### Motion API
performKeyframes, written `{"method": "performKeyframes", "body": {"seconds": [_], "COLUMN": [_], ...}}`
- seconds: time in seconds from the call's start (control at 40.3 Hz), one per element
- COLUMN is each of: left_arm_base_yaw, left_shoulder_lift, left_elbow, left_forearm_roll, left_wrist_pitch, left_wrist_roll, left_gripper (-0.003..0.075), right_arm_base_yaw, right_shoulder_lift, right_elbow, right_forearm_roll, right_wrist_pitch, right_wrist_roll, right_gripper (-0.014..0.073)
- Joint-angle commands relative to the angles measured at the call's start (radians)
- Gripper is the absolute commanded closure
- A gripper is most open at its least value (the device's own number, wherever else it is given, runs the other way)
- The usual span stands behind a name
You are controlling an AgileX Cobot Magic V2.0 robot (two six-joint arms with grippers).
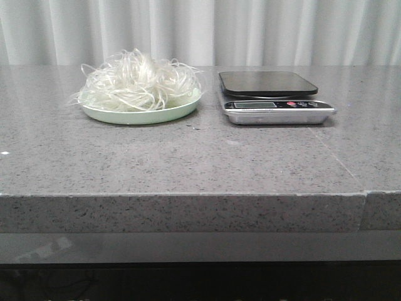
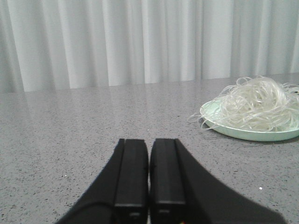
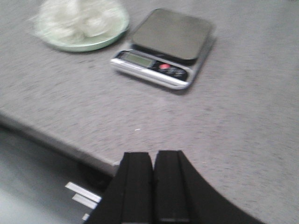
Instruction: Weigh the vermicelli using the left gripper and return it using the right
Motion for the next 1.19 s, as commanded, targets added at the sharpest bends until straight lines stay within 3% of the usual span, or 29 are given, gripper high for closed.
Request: {"method": "performKeyframes", "body": {"seconds": [0.0,0.224,0.596,1.167], "left_arm_base_yaw": [0.003,0.003,0.003,0.003], "left_shoulder_lift": [-0.023,-0.023,-0.023,-0.023], "left_elbow": [0.038,0.038,0.038,0.038], "left_forearm_roll": [-0.010,-0.010,-0.010,-0.010], "left_wrist_pitch": [-0.077,-0.077,-0.077,-0.077], "left_wrist_roll": [-0.007,-0.007,-0.007,-0.007], "left_gripper": [0.0565,0.0565,0.0566,0.0565], "right_arm_base_yaw": [-0.110,-0.281,-0.353,-0.353], "right_shoulder_lift": [-0.083,-0.261,-0.361,-0.361], "right_elbow": [0.095,0.367,0.632,0.629], "right_forearm_roll": [-0.007,0.053,0.054,0.075], "right_wrist_pitch": [-0.204,-0.453,-0.796,-0.778], "right_wrist_roll": [-0.006,-0.006,-0.006,-0.006], "right_gripper": [0.0445,0.0445,0.0445,0.0445]}}
